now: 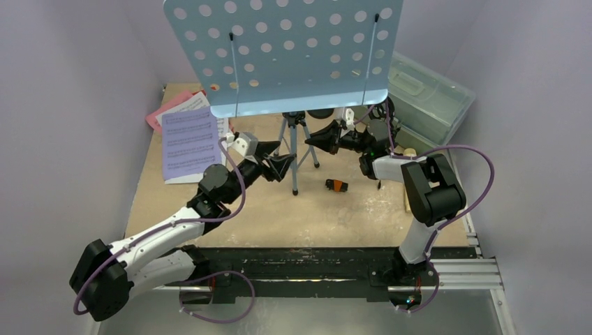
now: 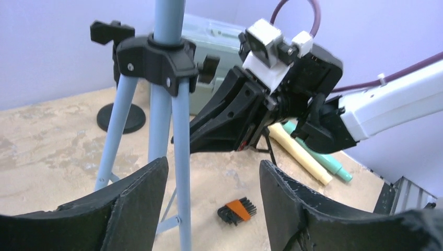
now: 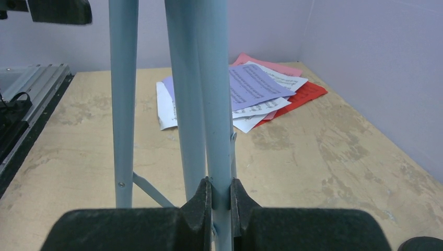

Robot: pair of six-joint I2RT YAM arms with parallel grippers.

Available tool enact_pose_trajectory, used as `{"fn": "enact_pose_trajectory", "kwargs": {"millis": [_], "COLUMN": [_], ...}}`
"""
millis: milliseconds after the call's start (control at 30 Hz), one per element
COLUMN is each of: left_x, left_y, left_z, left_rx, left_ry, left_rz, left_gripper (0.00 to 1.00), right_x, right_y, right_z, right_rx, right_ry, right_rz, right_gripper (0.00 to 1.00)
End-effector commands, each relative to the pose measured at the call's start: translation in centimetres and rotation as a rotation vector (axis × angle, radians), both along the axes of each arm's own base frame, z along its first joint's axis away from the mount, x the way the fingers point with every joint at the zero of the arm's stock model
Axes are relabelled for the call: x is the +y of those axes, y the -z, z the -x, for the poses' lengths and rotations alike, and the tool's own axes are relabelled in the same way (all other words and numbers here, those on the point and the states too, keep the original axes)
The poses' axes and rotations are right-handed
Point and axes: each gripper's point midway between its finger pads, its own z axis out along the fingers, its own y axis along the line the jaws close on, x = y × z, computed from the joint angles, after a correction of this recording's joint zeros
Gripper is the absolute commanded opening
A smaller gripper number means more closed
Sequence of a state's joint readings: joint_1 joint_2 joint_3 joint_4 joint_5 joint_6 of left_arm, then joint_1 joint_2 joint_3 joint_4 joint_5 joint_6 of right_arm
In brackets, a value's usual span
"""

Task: Pack up the instrument practice props
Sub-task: Close the music stand at the center of the board.

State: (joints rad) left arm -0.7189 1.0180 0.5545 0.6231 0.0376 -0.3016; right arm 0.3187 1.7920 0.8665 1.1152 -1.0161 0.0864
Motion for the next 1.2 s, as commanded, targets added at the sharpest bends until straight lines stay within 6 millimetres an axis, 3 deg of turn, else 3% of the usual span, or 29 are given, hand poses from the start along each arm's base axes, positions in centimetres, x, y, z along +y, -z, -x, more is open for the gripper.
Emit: {"fn": "enact_pose_trajectory", "kwargs": {"millis": [0, 200, 567, 733, 1033, 1167], "left_x": [1.0, 0.6, 0.6, 0.4, -1.3, -1.8], "left_y": [-4.9, -7.0, -9.4, -10.4, -11.8, -11.6], "left_z": [0.9, 0.3, -2.4, -3.8, -5.6, -6.6], "left_rx": [-0.172, -0.26, -0.343, -0.345, -0.378, -0.387], "left_ry": [-0.068, -0.221, -0.427, -0.499, -0.537, -0.564], "left_rz": [0.068, 0.024, 0.062, 0.096, 0.095, 0.063], "left_gripper": [0.68, 0.84, 0.92, 0.87, 0.67, 0.52], "right_x": [0.2, 0.2, 0.2, 0.1, 0.1, 0.1], "right_y": [-0.2, -0.3, -0.2, -0.3, -0.4, -0.6], "right_z": [0.1, -0.1, -0.2, -0.2, -0.2, -0.1], "right_rx": [0.035, 0.038, 0.042, 0.042, 0.04, 0.036], "right_ry": [0.006, 0.015, 0.02, 0.021, 0.023, 0.02], "right_rz": [-0.016, -0.016, -0.015, -0.016, -0.017, -0.018], "right_gripper": [0.0, 0.0, 0.0, 0.0, 0.0, 0.0]}}
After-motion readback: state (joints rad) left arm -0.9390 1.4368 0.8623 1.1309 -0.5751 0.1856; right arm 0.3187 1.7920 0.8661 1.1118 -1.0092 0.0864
